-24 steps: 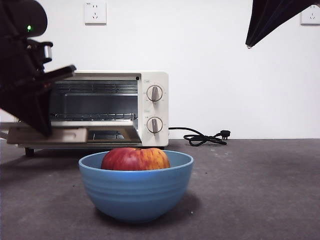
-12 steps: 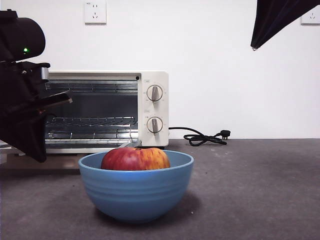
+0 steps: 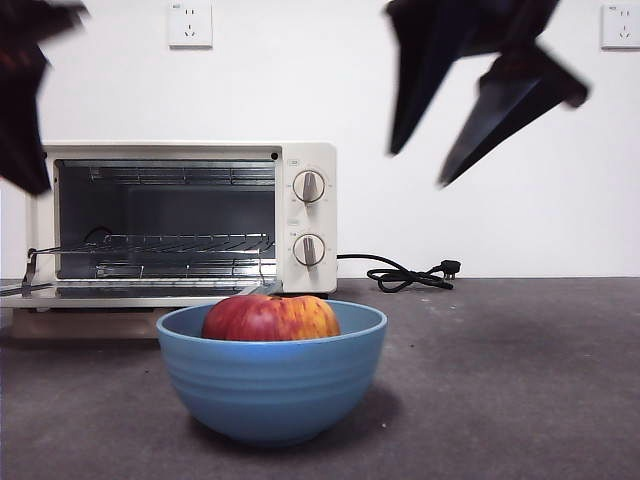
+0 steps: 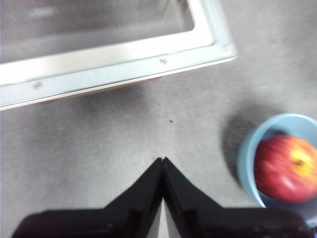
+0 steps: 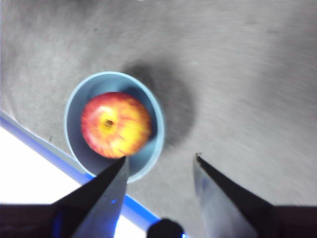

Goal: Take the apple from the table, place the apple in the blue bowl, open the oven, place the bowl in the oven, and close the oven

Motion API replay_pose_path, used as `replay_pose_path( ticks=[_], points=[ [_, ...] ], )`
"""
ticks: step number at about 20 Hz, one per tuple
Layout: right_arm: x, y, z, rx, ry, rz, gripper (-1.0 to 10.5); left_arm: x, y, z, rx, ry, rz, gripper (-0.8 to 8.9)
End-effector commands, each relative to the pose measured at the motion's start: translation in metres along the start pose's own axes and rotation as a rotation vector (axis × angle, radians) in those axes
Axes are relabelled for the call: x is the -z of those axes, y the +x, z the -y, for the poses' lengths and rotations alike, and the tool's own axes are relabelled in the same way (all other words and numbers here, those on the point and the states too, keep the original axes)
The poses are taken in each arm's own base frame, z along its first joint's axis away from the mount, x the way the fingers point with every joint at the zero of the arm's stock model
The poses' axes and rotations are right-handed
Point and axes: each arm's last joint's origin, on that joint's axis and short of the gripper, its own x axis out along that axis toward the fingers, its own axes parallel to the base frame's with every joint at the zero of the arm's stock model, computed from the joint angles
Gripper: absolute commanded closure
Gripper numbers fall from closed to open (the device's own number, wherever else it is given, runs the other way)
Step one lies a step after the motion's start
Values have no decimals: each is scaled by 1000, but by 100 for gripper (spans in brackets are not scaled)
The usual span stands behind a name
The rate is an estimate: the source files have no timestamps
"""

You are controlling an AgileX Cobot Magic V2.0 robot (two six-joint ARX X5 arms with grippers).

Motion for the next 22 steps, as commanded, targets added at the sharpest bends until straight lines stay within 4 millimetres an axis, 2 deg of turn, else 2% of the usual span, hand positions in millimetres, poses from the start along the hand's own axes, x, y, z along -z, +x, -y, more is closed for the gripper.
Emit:
replay_pose_path(
  ticks=[1, 5, 8, 16, 19, 22],
  points=[
    [-3, 22, -1, 12, 2, -51, 716, 10, -20, 1, 10, 21, 42, 819],
    [-8, 58, 0, 43, -4, -128, 716, 27, -51, 2, 24, 19, 113, 819],
    [-12, 75, -1, 39, -12, -138, 716, 34, -61, 2, 28, 5, 132, 819],
    [-13, 106, 2, 48, -21, -194, 733, 39, -62, 2, 22, 1, 102, 819],
    [-13, 108, -2, 45, -36, -194, 919, 39, -62, 2, 22, 1, 101, 819],
    [-12, 109, -5, 42, -44, -193, 919, 39, -62, 2, 21, 2, 101, 819]
  ],
)
